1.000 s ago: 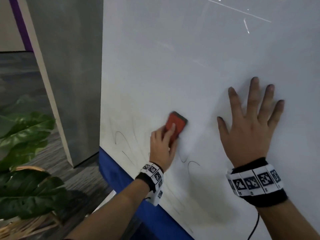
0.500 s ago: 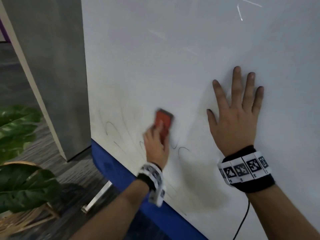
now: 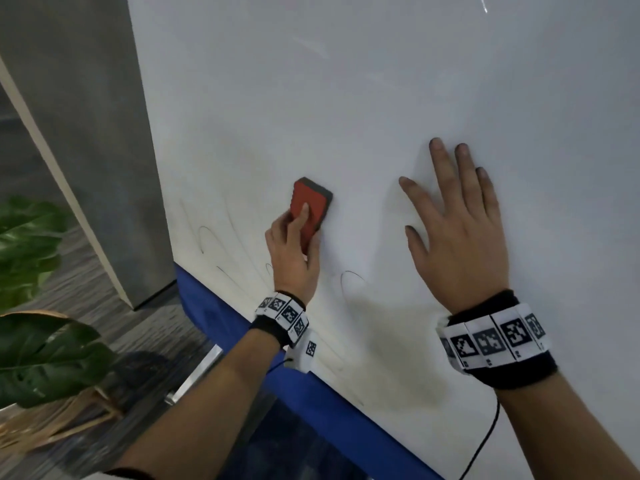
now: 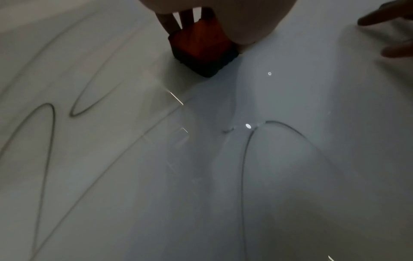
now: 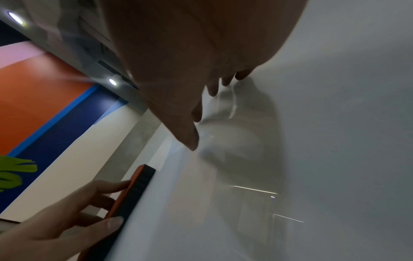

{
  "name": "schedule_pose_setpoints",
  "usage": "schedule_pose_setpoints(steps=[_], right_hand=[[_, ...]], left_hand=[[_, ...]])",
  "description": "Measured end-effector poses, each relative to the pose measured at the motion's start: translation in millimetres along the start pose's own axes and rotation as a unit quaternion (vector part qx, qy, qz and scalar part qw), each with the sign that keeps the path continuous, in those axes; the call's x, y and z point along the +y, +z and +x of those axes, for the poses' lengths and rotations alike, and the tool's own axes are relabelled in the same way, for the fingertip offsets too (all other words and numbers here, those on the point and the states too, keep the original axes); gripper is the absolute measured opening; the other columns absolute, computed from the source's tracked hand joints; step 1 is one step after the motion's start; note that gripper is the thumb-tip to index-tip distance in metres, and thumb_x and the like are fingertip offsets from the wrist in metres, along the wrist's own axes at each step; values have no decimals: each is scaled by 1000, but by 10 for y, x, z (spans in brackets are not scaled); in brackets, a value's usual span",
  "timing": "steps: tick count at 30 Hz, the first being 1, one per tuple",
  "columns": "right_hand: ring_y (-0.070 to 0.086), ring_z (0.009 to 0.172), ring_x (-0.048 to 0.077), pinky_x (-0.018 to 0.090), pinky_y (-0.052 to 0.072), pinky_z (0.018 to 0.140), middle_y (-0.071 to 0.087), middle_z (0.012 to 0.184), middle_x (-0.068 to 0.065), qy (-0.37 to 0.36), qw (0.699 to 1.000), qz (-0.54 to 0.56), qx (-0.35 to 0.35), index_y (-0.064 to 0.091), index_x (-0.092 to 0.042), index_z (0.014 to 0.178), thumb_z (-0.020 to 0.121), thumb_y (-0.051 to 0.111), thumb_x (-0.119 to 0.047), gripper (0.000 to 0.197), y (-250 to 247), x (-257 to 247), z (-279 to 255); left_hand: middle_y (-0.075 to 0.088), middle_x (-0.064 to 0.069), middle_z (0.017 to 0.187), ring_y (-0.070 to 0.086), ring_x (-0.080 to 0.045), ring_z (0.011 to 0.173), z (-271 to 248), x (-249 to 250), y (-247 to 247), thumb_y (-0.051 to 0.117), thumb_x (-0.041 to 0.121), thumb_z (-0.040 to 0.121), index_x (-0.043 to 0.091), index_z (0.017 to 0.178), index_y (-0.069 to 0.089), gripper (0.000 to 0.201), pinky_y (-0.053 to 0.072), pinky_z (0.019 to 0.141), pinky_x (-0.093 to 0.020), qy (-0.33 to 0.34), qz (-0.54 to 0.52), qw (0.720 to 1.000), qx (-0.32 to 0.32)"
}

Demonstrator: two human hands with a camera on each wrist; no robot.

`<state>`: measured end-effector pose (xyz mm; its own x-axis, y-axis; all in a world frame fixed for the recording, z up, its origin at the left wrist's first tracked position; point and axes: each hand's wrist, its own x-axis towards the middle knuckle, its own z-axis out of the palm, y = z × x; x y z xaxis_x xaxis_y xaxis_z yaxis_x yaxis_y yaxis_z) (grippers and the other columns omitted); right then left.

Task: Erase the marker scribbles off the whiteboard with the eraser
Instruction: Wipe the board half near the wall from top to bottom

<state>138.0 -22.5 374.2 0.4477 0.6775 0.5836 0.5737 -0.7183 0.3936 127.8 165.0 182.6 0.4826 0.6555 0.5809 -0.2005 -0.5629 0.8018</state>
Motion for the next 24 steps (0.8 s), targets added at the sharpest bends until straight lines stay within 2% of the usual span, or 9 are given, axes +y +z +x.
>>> schedule_pose_setpoints(steps=[2, 6, 10, 12, 14, 16, 18, 21, 24], right_hand=[[12, 157, 37, 48, 10, 128, 14, 170, 15, -1, 1000, 5, -4, 51, -17, 148, 89, 71, -15, 62, 10, 34, -94], [14, 157, 37, 48, 10, 128, 15, 170, 16, -13, 1000, 0, -20, 51, -17, 148, 87, 72, -11, 65, 60, 126, -339], [16, 157, 36, 48, 13, 127, 16, 170, 15, -33, 999, -6, -34, 53, -16, 147, 87, 71, -10, 63, 54, 216, -474], [15, 157, 36, 48, 14, 127, 17, 170, 14, -31, 999, 8, -34, 56, -15, 144, 87, 70, -12, 58, 34, 233, -504], [15, 157, 35, 48, 14, 128, 17, 170, 14, -22, 999, 28, -27, 59, -15, 140, 89, 70, -15, 51, 34, 223, -543], [14, 157, 36, 48, 13, 128, 17, 170, 15, -11, 999, 40, -25, 61, -15, 137, 90, 69, -17, 47, 58, 209, -595], [14, 157, 36, 48, 12, 128, 17, 170, 15, -5, 999, 46, -27, 62, -15, 135, 90, 69, -17, 46, 96, 193, -673], [13, 157, 36, 48, 12, 128, 16, 170, 16, -5, 999, 43, -33, 62, -15, 135, 89, 69, -15, 46, 162, 195, -824], [14, 157, 35, 47, 12, 128, 16, 170, 14, -15, 998, 41, -43, 61, -15, 135, 88, 69, -13, 48, 190, 261, -952]], left_hand=[[45, -9, 136, 43, -27, 119, -171, 19, 45, 67, 17, 97, 26, 146, 45, 55, 44, 101, -38, 24, 12, 1000, -13], [48, -9, 137, 49, -30, 113, -755, -131, 111, 71, 18, 93, 29, 137, 52, 49, 53, 91, -48, 144, 52, 981, -116], [51, -10, 136, 48, -30, 117, -813, -140, 88, 73, 14, 92, 30, 133, 56, 47, 52, 97, -48, 145, 33, 978, -144], [47, -9, 137, 45, -25, 123, -637, -3, 45, 70, 14, 95, 30, 139, 53, 50, 47, 106, -38, 89, -4, 990, -105], [46, -4, 133, 47, -18, 120, -421, 88, 45, 65, 21, 98, 29, 147, 46, 53, 45, 107, -29, -21, -50, 998, -28], [48, -3, 126, 53, -17, 112, -336, 193, 133, 65, 31, 97, 24, 151, 42, 59, 50, 103, -35, -132, -90, 986, 37], [46, 0, 123, 55, -17, 109, -538, 371, 305, 66, 40, 95, 23, 152, 40, 65, 53, 100, -40, -186, -99, 977, 37], [42, 5, 120, 52, -17, 111, -1311, 612, 608, 61, 44, 98, 23, 154, 35, 66, 52, 98, -32, -176, -82, 981, -23], [44, 3, 125, 53, -24, 117, -1882, 447, 773, 60, 42, 99, 19, 153, 34, 64, 55, 99, -45, -283, -80, 956, -12]])
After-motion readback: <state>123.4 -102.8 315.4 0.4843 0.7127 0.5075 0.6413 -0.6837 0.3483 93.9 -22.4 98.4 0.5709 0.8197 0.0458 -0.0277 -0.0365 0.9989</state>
